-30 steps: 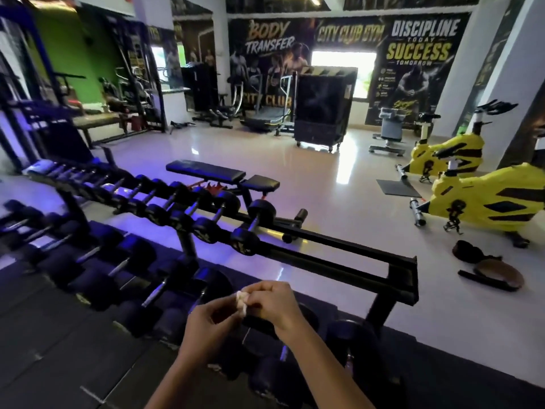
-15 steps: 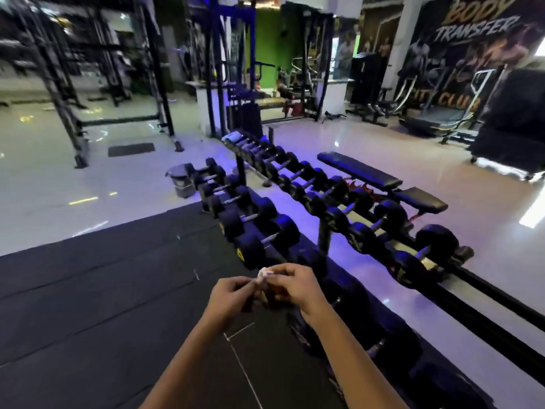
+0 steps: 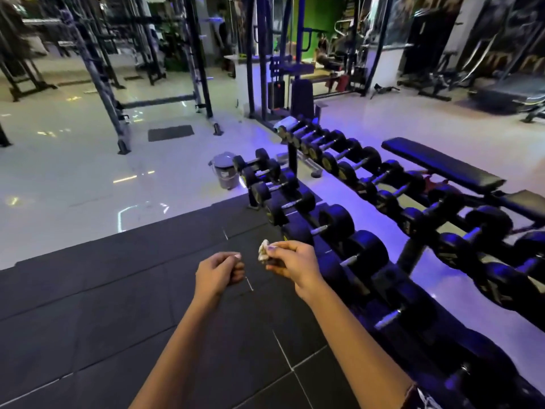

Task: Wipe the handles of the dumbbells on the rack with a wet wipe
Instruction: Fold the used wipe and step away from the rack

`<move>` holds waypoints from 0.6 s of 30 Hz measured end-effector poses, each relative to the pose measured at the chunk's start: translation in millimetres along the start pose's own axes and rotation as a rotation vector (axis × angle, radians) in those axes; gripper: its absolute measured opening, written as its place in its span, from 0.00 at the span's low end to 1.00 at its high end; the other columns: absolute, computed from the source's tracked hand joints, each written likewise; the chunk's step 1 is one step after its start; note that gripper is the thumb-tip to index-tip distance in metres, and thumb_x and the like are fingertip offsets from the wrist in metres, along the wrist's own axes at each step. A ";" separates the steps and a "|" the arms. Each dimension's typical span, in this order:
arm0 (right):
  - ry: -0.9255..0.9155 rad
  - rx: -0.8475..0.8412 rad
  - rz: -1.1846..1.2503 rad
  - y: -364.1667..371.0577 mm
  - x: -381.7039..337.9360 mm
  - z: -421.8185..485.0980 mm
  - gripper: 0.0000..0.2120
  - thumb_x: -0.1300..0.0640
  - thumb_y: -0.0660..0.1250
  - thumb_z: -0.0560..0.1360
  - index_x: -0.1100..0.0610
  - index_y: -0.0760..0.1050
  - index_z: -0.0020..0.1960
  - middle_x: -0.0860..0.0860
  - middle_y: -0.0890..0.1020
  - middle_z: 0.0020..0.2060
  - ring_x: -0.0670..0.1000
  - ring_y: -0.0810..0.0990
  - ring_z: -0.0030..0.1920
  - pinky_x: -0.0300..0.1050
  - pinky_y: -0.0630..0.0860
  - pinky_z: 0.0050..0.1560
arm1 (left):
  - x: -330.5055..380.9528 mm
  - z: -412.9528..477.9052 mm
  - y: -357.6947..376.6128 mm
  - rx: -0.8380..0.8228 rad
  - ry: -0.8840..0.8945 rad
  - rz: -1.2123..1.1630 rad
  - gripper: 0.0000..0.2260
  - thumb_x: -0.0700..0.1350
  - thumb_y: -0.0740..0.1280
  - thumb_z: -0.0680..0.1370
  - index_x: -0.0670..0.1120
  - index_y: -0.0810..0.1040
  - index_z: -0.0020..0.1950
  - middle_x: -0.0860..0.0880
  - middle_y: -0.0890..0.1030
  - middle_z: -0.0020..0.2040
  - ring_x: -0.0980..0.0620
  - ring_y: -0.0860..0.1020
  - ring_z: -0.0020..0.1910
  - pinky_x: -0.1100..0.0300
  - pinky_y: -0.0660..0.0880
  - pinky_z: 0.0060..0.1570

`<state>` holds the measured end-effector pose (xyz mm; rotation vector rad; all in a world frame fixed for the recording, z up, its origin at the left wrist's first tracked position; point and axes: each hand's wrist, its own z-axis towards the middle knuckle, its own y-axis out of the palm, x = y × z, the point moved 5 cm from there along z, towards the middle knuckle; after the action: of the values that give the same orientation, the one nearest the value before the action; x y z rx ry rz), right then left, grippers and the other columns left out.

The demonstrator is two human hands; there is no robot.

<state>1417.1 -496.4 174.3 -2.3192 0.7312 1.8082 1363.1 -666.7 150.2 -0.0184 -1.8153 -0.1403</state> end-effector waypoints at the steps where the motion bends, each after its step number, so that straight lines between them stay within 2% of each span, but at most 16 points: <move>1: 0.005 0.000 -0.008 12.2 1.4 25.1 0.04 0.66 0.71 0.71 0.65 0.80 0.45 0.60 0.82 0.39 0.53 0.82 0.38 0.45 0.80 0.38 | 0.4 25.2 -4.6 0.010 -0.008 -0.002 0.04 0.35 0.68 0.78 0.37 0.80 0.44 0.44 0.79 0.31 0.50 0.76 0.30 0.61 0.77 0.31; 8: 0.068 -0.033 -0.032 101.4 3.1 246.1 0.05 0.67 0.71 0.71 0.66 0.80 0.46 0.61 0.82 0.41 0.54 0.81 0.40 0.45 0.81 0.39 | 18.1 232.1 -31.5 0.110 -0.062 0.058 0.05 0.33 0.66 0.78 0.37 0.80 0.44 0.42 0.77 0.33 0.52 0.74 0.28 0.63 0.77 0.30; 13: 0.094 -0.089 -0.017 180.7 -39.5 407.5 0.06 0.66 0.71 0.71 0.66 0.80 0.47 0.62 0.83 0.41 0.53 0.82 0.39 0.46 0.82 0.40 | 71.0 389.1 -46.5 0.199 -0.084 0.038 0.04 0.33 0.66 0.77 0.37 0.80 0.44 0.42 0.77 0.33 0.55 0.74 0.25 0.64 0.77 0.28; 18: 0.125 -0.102 -0.026 253.9 -63.0 557.3 0.10 0.66 0.72 0.70 0.67 0.79 0.51 0.64 0.83 0.43 0.53 0.82 0.37 0.44 0.80 0.37 | 103.6 539.2 -62.6 0.208 -0.106 0.025 0.05 0.34 0.67 0.77 0.38 0.81 0.44 0.43 0.78 0.33 0.50 0.75 0.30 0.63 0.77 0.30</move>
<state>803.3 -492.9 126.5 -2.5133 0.6349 1.7418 811.6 -678.3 115.5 0.1002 -1.9272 0.0690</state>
